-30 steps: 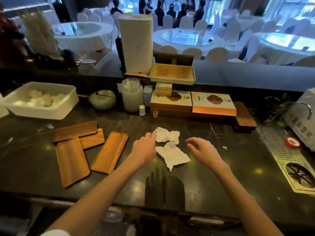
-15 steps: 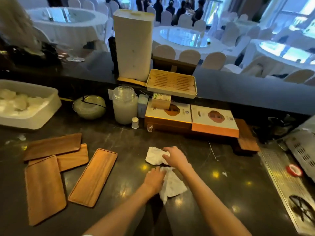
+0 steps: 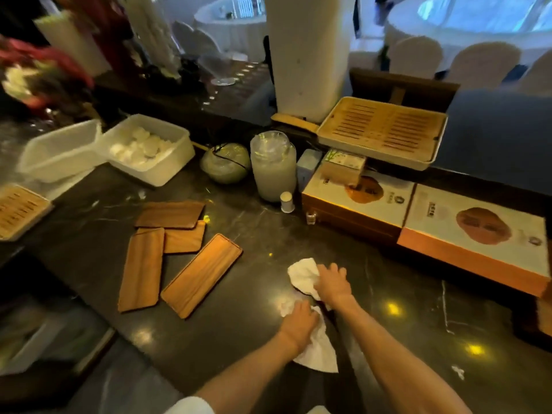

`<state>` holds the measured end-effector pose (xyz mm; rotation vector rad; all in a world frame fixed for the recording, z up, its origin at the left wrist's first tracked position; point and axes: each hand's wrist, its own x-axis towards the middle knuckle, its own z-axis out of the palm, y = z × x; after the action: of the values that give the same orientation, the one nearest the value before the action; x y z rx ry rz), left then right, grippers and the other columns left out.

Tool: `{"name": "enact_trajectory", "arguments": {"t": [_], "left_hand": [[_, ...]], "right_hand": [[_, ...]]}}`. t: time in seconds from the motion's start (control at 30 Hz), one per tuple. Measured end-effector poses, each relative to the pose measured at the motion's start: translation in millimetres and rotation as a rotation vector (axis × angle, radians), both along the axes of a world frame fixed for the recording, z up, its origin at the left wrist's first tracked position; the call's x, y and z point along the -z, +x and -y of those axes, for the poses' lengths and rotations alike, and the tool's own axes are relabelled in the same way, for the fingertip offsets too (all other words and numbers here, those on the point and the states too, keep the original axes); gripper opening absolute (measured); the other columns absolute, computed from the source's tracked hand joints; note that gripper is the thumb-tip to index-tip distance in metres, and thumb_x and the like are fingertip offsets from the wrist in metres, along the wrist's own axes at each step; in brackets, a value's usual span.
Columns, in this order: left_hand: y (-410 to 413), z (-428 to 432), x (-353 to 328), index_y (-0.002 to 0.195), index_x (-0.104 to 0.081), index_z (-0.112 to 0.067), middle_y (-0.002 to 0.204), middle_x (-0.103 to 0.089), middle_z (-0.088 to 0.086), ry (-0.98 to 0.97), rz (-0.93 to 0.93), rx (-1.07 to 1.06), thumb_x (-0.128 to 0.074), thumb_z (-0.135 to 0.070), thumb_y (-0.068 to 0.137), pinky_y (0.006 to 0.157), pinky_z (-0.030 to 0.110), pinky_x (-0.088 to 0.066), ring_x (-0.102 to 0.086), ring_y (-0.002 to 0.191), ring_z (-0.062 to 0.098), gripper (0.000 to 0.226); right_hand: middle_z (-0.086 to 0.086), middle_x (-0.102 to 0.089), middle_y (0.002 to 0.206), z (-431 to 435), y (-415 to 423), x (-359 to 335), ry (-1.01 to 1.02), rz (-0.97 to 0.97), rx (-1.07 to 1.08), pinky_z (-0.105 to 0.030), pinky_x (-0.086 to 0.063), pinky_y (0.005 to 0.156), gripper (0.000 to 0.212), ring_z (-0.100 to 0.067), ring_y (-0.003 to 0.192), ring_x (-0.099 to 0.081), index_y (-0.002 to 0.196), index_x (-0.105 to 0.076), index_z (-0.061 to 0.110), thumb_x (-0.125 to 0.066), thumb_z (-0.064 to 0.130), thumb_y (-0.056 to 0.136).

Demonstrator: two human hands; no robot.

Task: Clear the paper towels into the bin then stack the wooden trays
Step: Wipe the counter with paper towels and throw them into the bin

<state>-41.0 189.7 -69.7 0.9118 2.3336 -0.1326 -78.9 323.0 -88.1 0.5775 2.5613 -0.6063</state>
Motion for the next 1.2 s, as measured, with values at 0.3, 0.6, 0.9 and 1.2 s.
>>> {"name": "enact_trajectory", "arguments": {"t": [0.3, 0.6, 0.9, 1.2], "left_hand": [[-15, 19, -13, 0.136, -0.042, -0.014, 0.140, -0.037, 0.013, 0.106, 0.029, -0.111, -0.054, -0.001, 0.088, 0.105, 0.038, -0.039, -0.041, 0.129, 0.033, 0.052], [-14, 6, -56, 0.105, -0.064, -0.005, 0.112, -0.061, 0.017, 0.589, 0.028, -0.376, -0.039, -0.005, 0.097, 0.085, 0.033, -0.046, -0.060, 0.104, 0.030, 0.026], [28, 5, -105, 0.105, -0.054, -0.001, 0.104, -0.052, 0.013, 0.760, 0.504, -0.810, -0.049, 0.003, 0.081, 0.075, 0.033, -0.045, -0.052, 0.096, 0.025, 0.025], [69, 66, -152, 0.067, -0.070, -0.011, 0.083, -0.061, 0.010, 0.985, 0.710, -0.679, -0.058, 0.013, 0.078, 0.071, 0.030, -0.042, -0.058, 0.081, 0.021, 0.030]], "right_hand": [[-0.008, -0.054, 0.086, -53, 72, -29, -0.498, -0.428, 0.619, -0.025, -0.034, 0.054, 0.011, -0.023, 0.077, -0.051, 0.075, -0.052, 0.011, -0.056, 0.002, 0.080], [-0.004, -0.068, 0.089, -84, 156, -64, -0.646, -0.690, 0.772, -0.028, -0.046, 0.071, 0.020, -0.019, 0.087, -0.061, 0.088, -0.070, 0.014, -0.054, 0.002, 0.086], [0.000, -0.056, 0.115, -52, 216, -103, -0.647, -0.677, 0.767, -0.019, -0.052, 0.065, 0.057, -0.016, 0.101, -0.061, 0.126, -0.052, 0.016, -0.078, 0.015, 0.075], [-0.005, -0.061, 0.079, 39, 266, -143, -0.717, -0.836, 0.763, -0.022, -0.050, 0.051, 0.023, -0.006, 0.060, -0.061, 0.107, -0.057, 0.011, -0.067, 0.016, 0.087]]}}
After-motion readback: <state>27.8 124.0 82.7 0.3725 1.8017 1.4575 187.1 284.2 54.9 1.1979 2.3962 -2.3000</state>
